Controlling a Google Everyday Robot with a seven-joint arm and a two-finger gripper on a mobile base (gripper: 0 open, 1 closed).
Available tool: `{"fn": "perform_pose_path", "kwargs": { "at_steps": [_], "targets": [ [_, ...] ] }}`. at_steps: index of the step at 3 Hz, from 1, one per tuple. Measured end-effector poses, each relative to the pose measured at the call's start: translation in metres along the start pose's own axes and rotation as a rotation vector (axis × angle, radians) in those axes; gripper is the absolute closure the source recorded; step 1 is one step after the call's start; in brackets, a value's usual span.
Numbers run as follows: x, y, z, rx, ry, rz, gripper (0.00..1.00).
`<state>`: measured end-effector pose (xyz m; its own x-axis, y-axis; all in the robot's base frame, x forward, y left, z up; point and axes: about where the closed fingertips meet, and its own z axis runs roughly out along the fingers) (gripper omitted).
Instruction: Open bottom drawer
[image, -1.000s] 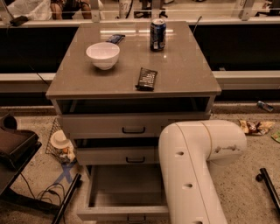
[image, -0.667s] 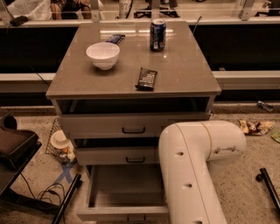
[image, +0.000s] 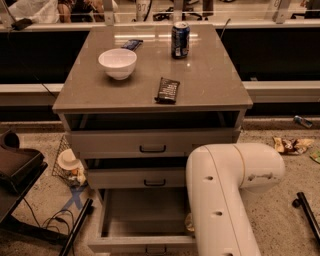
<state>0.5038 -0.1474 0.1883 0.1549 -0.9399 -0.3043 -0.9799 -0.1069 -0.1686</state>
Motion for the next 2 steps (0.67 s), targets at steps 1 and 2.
{"fn": "perform_pose_path", "kwargs": {
  "at_steps": [1, 2],
  "targets": [
    [0.000, 0.038, 0.008, -0.055, -0.043, 0.046, 1.00],
    [0.001, 0.064, 0.015, -0.103, -0.061, 0.084, 1.00]
  ]
}}
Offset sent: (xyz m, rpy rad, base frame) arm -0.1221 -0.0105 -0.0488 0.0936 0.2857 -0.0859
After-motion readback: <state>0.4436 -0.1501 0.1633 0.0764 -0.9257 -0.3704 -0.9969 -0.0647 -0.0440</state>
